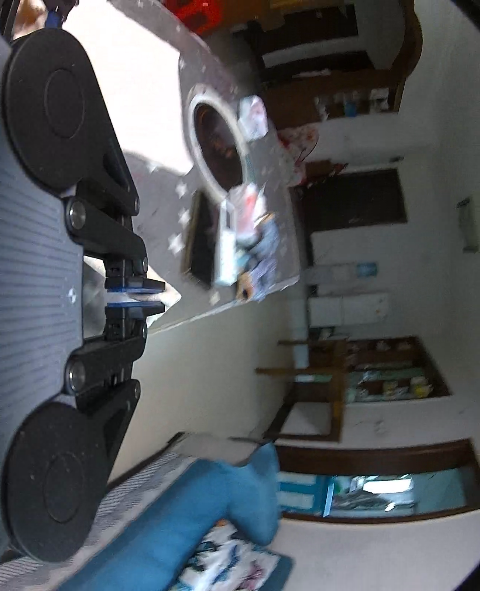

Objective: Fold clothes
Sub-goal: 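Grasp the shirt side edge with the right gripper and lift it, then fold the held side over onto the shirt body and open the right gripper, then move the left gripper to the opposite side edge of the shirt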

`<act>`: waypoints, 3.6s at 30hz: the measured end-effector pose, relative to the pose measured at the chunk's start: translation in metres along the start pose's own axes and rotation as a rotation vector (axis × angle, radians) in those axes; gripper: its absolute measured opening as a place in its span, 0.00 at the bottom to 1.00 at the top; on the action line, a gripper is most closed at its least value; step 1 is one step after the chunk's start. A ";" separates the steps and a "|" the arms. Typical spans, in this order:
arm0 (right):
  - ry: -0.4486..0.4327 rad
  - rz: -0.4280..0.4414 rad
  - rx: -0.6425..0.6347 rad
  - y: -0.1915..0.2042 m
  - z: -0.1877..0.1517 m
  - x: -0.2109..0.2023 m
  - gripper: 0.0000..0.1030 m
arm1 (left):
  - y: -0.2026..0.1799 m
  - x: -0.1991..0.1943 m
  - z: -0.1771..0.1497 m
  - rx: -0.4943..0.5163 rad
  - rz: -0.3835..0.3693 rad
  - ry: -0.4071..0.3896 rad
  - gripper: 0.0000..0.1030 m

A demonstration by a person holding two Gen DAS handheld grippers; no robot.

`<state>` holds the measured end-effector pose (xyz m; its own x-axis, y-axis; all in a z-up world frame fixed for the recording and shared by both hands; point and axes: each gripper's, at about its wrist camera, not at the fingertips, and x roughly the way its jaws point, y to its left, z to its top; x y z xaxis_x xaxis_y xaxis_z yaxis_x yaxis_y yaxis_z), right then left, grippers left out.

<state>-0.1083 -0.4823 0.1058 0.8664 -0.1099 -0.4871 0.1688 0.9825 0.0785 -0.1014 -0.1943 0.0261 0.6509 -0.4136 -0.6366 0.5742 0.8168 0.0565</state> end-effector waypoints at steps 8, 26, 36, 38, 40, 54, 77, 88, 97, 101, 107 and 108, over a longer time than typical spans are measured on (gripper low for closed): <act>-0.063 0.162 -0.131 0.069 0.039 -0.036 0.04 | 0.045 -0.036 -0.001 -0.090 0.057 -0.080 0.62; 0.149 0.519 -0.484 0.281 -0.014 0.012 0.04 | 0.138 -0.078 -0.056 -0.326 0.250 -0.071 0.66; 0.211 0.598 -0.552 0.293 -0.038 0.016 0.13 | 0.142 -0.083 -0.062 -0.338 0.253 -0.072 0.65; 0.206 0.566 -0.566 0.278 -0.035 0.011 0.15 | 0.139 -0.083 -0.060 -0.331 0.246 -0.077 0.64; 0.223 0.515 -0.579 0.258 -0.034 0.014 0.15 | 0.134 -0.080 -0.056 -0.314 0.236 -0.081 0.63; 0.364 0.353 -0.476 0.154 -0.069 0.035 0.15 | 0.117 -0.052 -0.037 -0.242 0.205 -0.055 0.56; 0.357 0.591 -0.616 0.174 -0.040 0.097 0.30 | 0.169 -0.053 -0.053 -0.363 0.306 -0.012 0.58; 0.430 0.624 -0.580 0.153 -0.029 0.105 0.03 | 0.177 -0.047 -0.061 -0.376 0.330 0.026 0.58; 0.346 0.524 -0.602 0.158 -0.035 0.086 0.17 | 0.177 -0.055 -0.057 -0.388 0.355 0.016 0.59; 0.301 0.564 -0.659 0.172 -0.041 0.059 0.17 | 0.160 -0.070 -0.044 -0.366 0.309 -0.063 0.57; 0.332 0.613 -0.707 0.194 -0.065 0.047 0.21 | 0.123 -0.054 -0.025 -0.294 0.170 -0.094 0.47; 0.337 0.613 -0.703 0.195 -0.067 0.048 0.23 | 0.120 -0.050 -0.023 -0.286 0.154 -0.097 0.45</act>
<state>-0.0657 -0.2857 0.0395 0.5132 0.3888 -0.7652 -0.6759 0.7325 -0.0811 -0.0758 -0.0664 0.0470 0.7713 -0.3018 -0.5604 0.3121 0.9467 -0.0803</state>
